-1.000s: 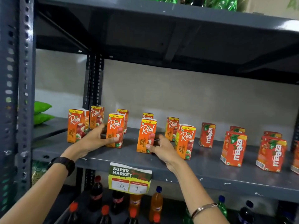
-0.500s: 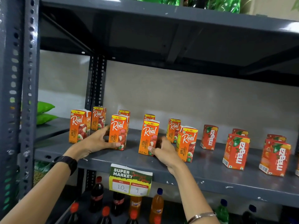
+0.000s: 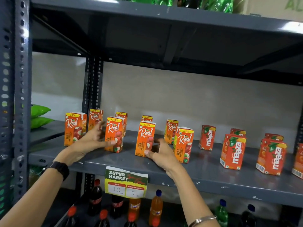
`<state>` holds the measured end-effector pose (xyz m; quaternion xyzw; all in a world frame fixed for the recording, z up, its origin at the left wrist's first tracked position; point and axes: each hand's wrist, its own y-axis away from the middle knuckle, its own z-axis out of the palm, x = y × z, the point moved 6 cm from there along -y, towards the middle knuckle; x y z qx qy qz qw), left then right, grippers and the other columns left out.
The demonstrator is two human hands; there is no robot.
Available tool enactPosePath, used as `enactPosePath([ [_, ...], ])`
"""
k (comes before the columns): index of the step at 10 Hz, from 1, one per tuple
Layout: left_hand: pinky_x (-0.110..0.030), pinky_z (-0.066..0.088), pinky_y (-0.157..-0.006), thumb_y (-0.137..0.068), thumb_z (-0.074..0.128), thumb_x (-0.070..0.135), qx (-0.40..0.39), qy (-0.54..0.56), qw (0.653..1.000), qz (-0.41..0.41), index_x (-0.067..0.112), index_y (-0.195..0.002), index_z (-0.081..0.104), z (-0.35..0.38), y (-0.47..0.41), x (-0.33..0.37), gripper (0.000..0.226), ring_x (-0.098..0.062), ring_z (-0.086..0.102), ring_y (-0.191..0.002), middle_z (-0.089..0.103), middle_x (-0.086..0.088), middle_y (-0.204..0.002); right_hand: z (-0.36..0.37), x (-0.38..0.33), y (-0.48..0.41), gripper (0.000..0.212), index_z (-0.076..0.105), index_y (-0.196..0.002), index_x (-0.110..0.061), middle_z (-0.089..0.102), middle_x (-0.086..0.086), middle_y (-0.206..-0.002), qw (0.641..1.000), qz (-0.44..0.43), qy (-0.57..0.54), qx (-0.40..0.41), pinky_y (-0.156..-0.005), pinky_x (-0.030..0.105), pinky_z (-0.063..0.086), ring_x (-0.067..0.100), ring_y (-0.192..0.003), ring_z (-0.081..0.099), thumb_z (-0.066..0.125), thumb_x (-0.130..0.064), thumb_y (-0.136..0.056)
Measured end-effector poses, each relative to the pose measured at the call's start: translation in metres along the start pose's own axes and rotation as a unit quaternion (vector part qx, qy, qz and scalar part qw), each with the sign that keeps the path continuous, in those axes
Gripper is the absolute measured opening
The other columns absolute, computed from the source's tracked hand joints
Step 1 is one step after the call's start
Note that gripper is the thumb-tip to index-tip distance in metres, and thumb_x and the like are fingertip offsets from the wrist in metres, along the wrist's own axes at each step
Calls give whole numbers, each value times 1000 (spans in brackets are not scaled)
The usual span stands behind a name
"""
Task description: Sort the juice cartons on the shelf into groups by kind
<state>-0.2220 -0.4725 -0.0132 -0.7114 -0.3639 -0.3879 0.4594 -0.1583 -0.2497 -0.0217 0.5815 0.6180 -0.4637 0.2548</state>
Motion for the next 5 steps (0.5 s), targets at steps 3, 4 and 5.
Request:
enactPosePath([
  [3,-10,34,-102,-84,61,15,342,4,898,276,23,-134,38,40,75,85,56,4,39,-126,43,9,-140,-77,-30,93,25,58,-114,-20,64,-11,-102,918,-281,0,281,-74,13,51,-2,-91,60,56,-21,-89],
  [4,-25,29,-110,-93,47,28,376,-94,856,343,21,-137,36,87,77,132,46,-3,34,-132,37,11,-140,-133,-51,114,24,58,-114,-13,66,2,-104,846,-351,35,399,-71,23,53,4,-88,60,53,-21,-91],
  [5,-30,14,-114,-96,34,31,364,-238,811,391,17,-141,30,141,64,173,48,-8,20,-139,27,1,-150,-177,-71,122,27,57,-116,-10,61,8,-122,782,-375,123,483,-82,30,53,16,-105,59,46,-21,-94],
])
